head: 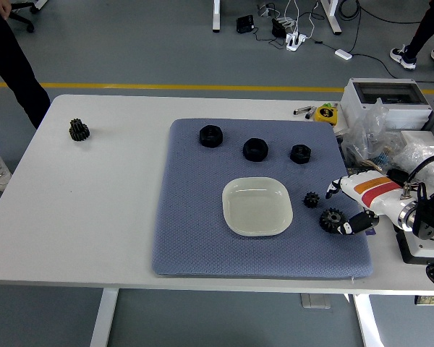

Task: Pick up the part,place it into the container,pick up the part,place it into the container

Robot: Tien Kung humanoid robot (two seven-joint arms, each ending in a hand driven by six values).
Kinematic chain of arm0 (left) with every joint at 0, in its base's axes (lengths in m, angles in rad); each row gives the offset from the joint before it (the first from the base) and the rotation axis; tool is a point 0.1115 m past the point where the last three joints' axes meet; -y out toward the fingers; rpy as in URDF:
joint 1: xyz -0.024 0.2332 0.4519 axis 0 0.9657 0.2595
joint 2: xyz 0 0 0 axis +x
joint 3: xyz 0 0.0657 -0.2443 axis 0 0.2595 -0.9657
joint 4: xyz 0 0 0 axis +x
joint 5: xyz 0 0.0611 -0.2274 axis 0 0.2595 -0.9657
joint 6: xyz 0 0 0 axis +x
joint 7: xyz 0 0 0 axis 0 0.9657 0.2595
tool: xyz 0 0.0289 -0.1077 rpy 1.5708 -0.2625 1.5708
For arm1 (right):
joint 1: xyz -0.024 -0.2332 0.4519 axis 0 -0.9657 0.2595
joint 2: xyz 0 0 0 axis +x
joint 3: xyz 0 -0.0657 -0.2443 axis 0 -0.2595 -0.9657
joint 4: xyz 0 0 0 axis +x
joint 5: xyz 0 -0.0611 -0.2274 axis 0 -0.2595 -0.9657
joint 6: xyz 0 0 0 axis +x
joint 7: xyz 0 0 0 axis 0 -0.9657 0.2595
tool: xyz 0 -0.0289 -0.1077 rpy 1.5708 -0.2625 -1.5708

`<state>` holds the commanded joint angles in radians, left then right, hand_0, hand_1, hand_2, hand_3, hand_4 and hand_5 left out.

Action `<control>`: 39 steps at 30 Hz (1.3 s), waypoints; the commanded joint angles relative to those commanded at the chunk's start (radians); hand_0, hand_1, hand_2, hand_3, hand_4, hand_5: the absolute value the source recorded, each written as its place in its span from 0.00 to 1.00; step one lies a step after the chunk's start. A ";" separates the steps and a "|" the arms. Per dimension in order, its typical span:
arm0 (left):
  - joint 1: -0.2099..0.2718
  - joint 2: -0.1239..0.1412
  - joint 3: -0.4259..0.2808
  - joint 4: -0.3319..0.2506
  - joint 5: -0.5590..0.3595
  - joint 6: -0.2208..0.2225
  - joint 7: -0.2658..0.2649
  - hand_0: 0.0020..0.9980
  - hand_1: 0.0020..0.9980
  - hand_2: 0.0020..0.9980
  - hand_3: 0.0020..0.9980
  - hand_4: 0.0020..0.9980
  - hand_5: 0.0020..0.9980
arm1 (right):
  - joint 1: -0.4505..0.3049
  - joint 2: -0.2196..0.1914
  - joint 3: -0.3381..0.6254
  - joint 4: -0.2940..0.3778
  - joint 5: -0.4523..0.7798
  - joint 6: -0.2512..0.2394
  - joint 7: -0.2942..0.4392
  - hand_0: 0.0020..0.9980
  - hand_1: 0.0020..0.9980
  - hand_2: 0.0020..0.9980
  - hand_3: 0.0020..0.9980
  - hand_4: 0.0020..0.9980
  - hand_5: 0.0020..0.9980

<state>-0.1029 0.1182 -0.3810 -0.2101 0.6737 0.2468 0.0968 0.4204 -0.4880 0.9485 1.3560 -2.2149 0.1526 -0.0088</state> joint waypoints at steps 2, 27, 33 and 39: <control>0.001 0.001 0.000 0.000 0.000 0.000 0.000 0.65 0.65 0.62 0.56 0.60 0.50 | 0.001 0.002 -0.007 -0.005 0.004 -0.001 0.000 0.61 0.64 0.68 0.65 1.00 0.35; -0.004 0.002 0.004 -0.001 -0.004 0.000 -0.002 0.65 0.65 0.62 0.56 0.60 0.50 | 0.066 0.024 -0.079 -0.131 0.119 -0.035 0.015 0.58 0.61 0.65 0.61 1.00 0.34; -0.004 0.001 0.005 -0.001 -0.008 0.000 -0.002 0.65 0.65 0.62 0.56 0.60 0.50 | 0.067 0.029 -0.090 -0.144 0.133 -0.036 0.021 0.53 0.59 0.61 0.56 1.00 0.33; -0.005 0.001 0.007 -0.001 -0.007 0.000 -0.002 0.65 0.65 0.62 0.56 0.60 0.50 | 0.062 0.031 -0.096 -0.161 0.140 -0.037 0.024 0.53 0.59 0.61 0.55 0.99 0.33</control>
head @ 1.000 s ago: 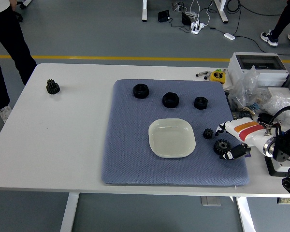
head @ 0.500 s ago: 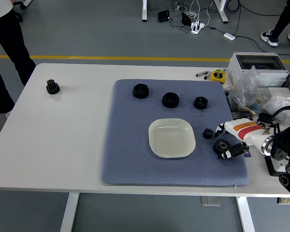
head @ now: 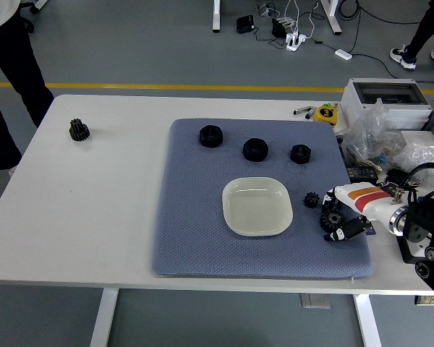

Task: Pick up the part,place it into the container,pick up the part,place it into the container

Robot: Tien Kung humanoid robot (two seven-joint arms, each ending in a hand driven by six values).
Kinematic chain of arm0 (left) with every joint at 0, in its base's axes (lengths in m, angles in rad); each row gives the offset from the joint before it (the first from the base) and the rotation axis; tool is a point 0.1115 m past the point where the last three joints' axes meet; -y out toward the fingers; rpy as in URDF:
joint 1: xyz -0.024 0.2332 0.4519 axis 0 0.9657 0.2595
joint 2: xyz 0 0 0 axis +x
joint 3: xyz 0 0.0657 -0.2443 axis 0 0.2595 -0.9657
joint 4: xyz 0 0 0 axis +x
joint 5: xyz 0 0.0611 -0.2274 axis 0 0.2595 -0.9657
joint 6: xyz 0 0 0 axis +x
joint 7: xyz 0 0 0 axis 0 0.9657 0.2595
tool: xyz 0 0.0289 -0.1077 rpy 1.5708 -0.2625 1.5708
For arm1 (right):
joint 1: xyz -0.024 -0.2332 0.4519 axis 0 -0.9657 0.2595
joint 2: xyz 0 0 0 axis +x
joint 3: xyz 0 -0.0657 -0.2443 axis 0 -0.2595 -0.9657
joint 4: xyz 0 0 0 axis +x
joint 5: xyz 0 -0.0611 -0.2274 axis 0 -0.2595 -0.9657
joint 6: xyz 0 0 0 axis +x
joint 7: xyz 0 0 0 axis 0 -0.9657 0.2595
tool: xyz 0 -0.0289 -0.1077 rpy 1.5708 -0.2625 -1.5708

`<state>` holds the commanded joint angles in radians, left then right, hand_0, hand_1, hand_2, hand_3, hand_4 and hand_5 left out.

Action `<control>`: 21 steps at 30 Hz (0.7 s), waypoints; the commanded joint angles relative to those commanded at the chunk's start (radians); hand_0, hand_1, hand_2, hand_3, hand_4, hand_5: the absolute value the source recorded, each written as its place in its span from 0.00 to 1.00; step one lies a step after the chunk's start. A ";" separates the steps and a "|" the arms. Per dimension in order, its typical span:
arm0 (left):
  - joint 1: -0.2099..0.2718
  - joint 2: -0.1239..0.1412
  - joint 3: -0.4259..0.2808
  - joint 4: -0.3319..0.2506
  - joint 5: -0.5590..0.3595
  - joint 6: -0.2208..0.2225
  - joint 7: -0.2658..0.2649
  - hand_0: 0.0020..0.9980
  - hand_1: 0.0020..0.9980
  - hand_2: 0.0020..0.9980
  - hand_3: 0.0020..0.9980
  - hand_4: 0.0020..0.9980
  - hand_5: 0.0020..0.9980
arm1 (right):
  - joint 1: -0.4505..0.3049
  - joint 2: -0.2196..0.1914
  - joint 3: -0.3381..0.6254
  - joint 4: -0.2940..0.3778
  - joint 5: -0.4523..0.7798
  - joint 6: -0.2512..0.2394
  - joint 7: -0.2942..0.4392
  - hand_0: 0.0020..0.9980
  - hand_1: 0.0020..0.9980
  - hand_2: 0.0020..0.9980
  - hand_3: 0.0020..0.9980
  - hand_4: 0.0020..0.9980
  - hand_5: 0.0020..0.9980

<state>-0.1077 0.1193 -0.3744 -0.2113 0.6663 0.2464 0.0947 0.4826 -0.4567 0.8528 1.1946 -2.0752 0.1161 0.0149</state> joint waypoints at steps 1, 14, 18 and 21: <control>0.000 0.000 0.000 0.000 0.000 0.000 0.000 0.65 0.65 0.62 0.56 0.60 0.50 | -0.001 -0.001 0.001 0.000 0.000 0.000 0.000 0.53 0.59 0.61 0.55 0.99 0.33; 0.000 0.000 0.002 0.000 -0.003 0.000 -0.001 0.65 0.65 0.62 0.56 0.60 0.50 | -0.001 -0.004 -0.008 -0.003 0.022 -0.002 0.012 0.39 0.46 0.51 0.49 0.61 0.13; -0.001 0.000 0.002 0.000 -0.004 0.000 -0.001 0.65 0.65 0.62 0.56 0.60 0.50 | -0.002 -0.005 -0.009 -0.004 0.030 0.000 0.011 0.39 0.43 0.49 0.48 0.50 0.05; -0.001 0.000 0.002 0.000 -0.004 0.000 -0.001 0.65 0.65 0.62 0.56 0.60 0.50 | -0.001 -0.006 -0.007 0.003 0.039 -0.002 0.009 0.39 0.43 0.49 0.48 0.50 0.05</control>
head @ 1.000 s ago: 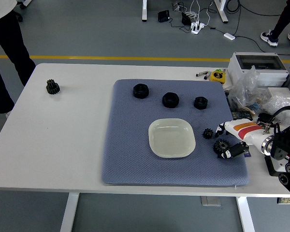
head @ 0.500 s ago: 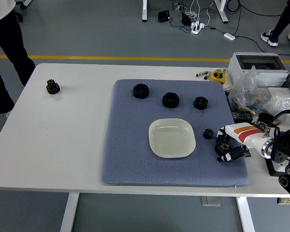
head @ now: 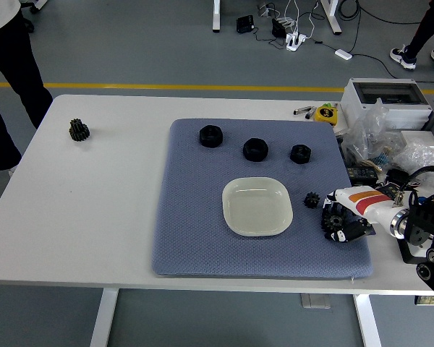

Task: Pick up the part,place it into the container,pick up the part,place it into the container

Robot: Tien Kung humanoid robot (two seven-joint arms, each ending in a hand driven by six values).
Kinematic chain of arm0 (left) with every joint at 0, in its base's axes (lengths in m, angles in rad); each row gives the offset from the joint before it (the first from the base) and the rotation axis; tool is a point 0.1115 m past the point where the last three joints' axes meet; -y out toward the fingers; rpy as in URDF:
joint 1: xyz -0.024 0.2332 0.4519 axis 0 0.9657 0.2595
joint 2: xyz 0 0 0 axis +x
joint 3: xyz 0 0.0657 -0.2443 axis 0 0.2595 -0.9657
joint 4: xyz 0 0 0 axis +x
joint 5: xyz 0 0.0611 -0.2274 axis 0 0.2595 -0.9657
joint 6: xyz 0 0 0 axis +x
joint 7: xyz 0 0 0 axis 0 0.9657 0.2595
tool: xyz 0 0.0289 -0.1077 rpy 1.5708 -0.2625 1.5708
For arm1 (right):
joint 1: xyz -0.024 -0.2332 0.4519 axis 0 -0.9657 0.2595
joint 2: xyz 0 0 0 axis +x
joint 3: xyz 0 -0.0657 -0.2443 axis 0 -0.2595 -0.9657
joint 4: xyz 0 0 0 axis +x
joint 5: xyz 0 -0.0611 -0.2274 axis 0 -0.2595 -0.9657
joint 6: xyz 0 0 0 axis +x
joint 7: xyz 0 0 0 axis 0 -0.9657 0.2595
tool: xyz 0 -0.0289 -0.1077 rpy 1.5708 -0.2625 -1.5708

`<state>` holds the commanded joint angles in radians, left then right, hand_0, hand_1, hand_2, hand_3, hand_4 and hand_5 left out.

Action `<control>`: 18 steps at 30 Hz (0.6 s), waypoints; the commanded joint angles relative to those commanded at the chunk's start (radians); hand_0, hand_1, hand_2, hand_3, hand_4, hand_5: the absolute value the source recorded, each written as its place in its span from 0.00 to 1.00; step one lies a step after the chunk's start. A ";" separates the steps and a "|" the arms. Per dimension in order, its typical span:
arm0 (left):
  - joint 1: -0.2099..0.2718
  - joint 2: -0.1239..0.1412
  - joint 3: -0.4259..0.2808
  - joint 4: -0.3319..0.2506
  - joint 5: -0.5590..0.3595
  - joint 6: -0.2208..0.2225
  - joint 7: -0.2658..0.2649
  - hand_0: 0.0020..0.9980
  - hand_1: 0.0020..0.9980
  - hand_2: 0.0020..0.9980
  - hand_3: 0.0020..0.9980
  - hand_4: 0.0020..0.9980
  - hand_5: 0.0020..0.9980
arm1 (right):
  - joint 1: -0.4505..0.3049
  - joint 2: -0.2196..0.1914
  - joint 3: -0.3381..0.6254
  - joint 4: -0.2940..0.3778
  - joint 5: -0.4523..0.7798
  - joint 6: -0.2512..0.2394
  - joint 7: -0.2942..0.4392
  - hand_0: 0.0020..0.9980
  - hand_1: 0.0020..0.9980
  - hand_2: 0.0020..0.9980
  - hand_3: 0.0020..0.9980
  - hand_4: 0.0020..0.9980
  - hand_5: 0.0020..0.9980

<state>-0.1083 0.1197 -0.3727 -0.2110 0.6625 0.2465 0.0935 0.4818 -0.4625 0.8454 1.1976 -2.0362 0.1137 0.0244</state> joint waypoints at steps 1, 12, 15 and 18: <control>0.000 0.000 -0.001 0.000 0.001 0.000 0.000 0.65 0.65 0.62 0.56 0.60 0.50 | 0.000 0.000 0.001 0.004 0.003 -0.001 0.000 0.36 0.41 0.47 0.47 0.50 0.01; 0.001 0.000 -0.002 0.000 0.004 -0.001 0.002 0.65 0.65 0.62 0.56 0.60 0.50 | 0.000 -0.005 0.015 0.058 0.009 -0.008 -0.005 0.34 0.41 0.47 0.47 0.50 0.01; 0.002 0.000 -0.003 0.000 0.004 -0.001 0.002 0.65 0.65 0.62 0.56 0.60 0.50 | 0.003 -0.003 0.021 0.088 0.001 -0.012 -0.009 0.34 0.41 0.47 0.47 0.50 0.00; 0.003 0.001 -0.004 0.000 0.007 -0.001 0.003 0.65 0.65 0.62 0.56 0.60 0.50 | 0.013 0.000 0.022 0.121 -0.005 -0.014 -0.012 0.34 0.41 0.47 0.47 0.50 0.00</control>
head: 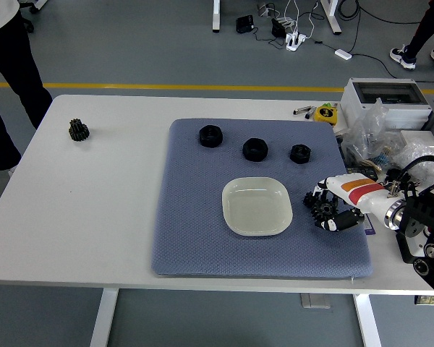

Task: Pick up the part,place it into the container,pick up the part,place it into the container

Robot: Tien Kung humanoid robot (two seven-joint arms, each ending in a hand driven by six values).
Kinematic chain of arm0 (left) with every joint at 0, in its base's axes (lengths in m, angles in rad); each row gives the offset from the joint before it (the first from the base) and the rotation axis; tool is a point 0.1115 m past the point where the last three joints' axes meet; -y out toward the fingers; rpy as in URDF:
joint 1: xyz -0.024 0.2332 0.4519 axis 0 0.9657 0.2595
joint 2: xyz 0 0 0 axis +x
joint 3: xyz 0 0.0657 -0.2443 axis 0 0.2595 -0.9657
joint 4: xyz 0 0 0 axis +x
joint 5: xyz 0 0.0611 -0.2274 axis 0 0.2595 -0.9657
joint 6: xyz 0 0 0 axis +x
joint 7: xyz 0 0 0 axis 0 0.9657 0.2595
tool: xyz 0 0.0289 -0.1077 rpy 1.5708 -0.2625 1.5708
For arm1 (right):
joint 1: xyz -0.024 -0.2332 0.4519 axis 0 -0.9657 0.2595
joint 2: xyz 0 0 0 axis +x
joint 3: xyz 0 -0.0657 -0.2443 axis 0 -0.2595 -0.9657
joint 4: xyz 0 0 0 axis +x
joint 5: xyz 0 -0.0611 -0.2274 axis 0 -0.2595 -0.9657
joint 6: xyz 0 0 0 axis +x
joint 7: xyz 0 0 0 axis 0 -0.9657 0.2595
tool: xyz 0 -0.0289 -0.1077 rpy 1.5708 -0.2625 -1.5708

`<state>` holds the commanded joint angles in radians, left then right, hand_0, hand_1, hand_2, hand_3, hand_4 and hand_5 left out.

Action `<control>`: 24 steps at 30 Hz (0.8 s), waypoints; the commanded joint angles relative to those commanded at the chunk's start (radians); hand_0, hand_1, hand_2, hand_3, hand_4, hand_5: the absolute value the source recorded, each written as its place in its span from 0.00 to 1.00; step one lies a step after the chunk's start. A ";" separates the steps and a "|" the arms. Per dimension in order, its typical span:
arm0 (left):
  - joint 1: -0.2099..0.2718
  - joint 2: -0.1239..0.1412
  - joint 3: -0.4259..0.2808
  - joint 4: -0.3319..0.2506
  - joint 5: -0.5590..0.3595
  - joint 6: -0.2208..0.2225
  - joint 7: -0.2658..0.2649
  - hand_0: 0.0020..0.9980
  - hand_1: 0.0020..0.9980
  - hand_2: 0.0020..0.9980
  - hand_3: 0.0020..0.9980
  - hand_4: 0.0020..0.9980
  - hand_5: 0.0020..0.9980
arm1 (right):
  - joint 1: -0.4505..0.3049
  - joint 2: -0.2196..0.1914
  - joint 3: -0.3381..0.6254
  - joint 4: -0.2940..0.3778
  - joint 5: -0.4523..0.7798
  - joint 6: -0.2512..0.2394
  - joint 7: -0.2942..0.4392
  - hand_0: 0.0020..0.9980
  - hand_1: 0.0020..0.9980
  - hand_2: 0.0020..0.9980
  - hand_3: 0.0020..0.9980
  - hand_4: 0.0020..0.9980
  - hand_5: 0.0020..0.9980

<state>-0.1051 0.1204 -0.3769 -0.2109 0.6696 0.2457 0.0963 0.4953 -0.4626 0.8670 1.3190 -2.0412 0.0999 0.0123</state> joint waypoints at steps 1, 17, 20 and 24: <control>0.001 0.000 -0.001 0.000 0.000 0.000 0.000 0.65 0.65 0.62 0.56 0.60 0.50 | 0.007 0.001 -0.004 0.014 -0.002 0.000 -0.002 0.33 0.41 0.47 0.47 0.50 0.00; 0.004 0.005 -0.002 -0.002 0.006 0.001 0.005 0.65 0.65 0.62 0.56 0.60 0.50 | 0.252 0.088 -0.270 0.010 0.076 -0.094 0.035 0.36 0.41 0.46 0.48 0.56 0.00; 0.003 0.006 -0.003 -0.003 0.009 0.001 0.006 0.66 0.65 0.62 0.56 0.60 0.50 | 0.291 0.130 -0.332 -0.066 0.103 -0.138 0.051 0.42 0.42 0.47 0.49 0.60 0.00; -0.002 0.007 0.001 -0.005 0.007 0.001 0.006 0.66 0.65 0.62 0.56 0.60 0.50 | 0.329 0.175 -0.396 -0.165 0.111 -0.149 0.058 0.42 0.42 0.47 0.49 0.60 0.00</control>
<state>-0.1073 0.1270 -0.3757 -0.2158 0.6765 0.2469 0.1022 0.8244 -0.2872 0.4710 1.1543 -1.9300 -0.0486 0.0702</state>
